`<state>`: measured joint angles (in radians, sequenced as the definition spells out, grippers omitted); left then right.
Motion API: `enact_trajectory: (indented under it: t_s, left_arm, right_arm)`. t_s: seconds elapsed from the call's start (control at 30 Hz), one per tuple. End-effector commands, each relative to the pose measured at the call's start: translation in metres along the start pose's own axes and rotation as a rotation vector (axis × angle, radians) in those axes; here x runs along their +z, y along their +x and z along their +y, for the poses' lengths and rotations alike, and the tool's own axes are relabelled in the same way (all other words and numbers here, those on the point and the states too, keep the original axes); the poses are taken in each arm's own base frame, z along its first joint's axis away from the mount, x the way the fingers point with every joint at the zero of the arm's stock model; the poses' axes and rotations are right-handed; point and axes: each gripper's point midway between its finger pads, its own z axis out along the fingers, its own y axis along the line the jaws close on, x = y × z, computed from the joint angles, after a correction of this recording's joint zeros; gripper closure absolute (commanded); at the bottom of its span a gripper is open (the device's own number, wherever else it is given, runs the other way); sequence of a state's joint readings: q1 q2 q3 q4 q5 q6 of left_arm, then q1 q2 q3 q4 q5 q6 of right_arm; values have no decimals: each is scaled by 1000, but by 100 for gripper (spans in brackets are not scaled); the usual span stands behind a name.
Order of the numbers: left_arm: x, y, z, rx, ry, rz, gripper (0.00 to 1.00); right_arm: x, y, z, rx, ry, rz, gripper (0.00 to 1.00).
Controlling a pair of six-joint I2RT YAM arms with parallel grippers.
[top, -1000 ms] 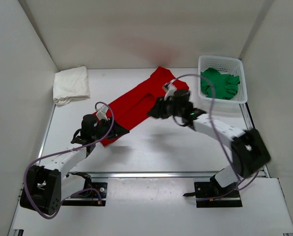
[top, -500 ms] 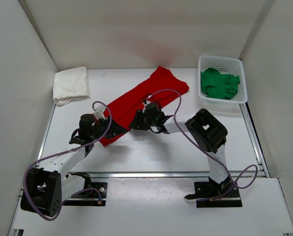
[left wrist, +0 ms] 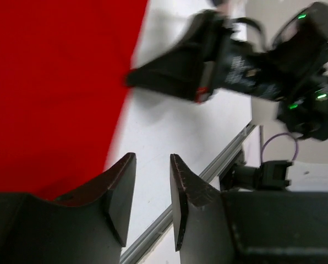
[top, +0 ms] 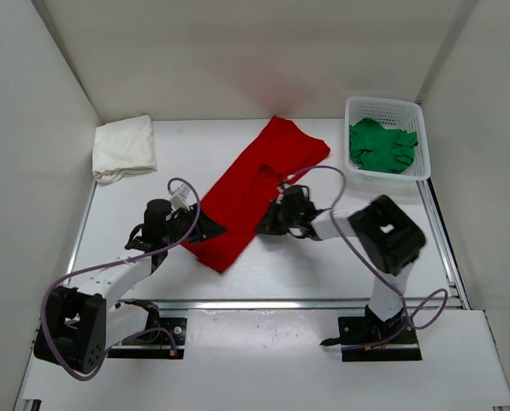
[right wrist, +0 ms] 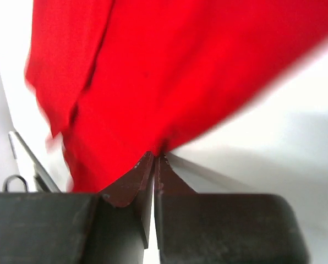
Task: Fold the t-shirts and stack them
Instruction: Rotate the tshirt 90 degrees
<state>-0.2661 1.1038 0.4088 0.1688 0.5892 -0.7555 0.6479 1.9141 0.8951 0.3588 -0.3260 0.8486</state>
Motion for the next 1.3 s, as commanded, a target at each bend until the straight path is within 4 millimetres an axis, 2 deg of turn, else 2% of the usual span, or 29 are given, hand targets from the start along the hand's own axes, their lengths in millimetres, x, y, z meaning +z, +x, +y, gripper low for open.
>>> enact_trajectory:
  t_s: [0.0,0.03,0.07,0.1,0.13,0.17,0.2,0.23,0.33,0.4,0.43,0.47,0.53,0.67,0.77,0.8,0.83,0.9,0.97,1.07,1.2,1.27]
  left_arm:
    - [9,6,-13,70,12,30,57]
    - [11,8,-10,78,-2,37,57]
    - [15,19,-12,106,-5,73,58]
    - [16,26,-15,122,-16,95,57]
    - [17,28,-13,160,-34,95,55]
    - [17,36,-10,191,-68,118,53]
    - [16,40,-10,213,-86,125,53]
    - [11,47,4,225,-150,141,51]
    - [6,61,21,258,-215,176,47]
    - [6,83,35,246,-240,248,44]
    - [7,92,39,247,-241,287,41]
    - [8,101,36,248,-224,320,40]
    - [11,126,40,266,-230,414,39]
    - [15,141,41,262,-218,476,39]
    - [12,146,43,265,-224,515,45]
    - [9,149,47,265,-238,531,45]
    - [9,152,43,273,-221,541,46]
    - [6,160,44,272,-216,585,48]
    - [2,167,42,268,-211,621,50]
    - [-4,174,44,259,-210,644,51]
    - [-1,175,42,232,-186,648,63]
    - [0,176,40,230,-182,645,76]
  right_arm:
    - [-67,-6,-52,-1,77,-4,100]
    - [-84,2,-83,21,121,8,100]
    - [-102,9,-86,25,119,5,100]
    - [-121,-1,-91,16,132,-50,96]
    - [-134,8,-107,38,163,-58,82]
    - [-146,18,-106,30,155,-66,73]
    - [-160,14,-103,30,150,-108,60]
    - [-170,20,-103,7,143,-122,52]
    - [-186,42,-110,32,218,-129,47]
    - [-198,56,-112,61,254,-144,47]
    - [-200,62,-109,63,249,-153,50]
    - [-200,78,-116,96,280,-132,53]
    - [-207,88,-114,131,273,-150,55]
    - [-208,120,-110,180,248,-104,59]
    - [-206,141,-104,195,217,-47,61]
    - [-206,141,-98,203,205,-45,61]
    - [-205,146,-92,190,187,-27,61]
    - [-203,152,-91,197,184,-8,62]
    - [-201,157,-93,203,187,10,68]
    - [-198,166,-96,220,175,33,84]
    - [-197,159,-91,209,131,5,94]
    - [-198,157,-90,208,124,-4,99]
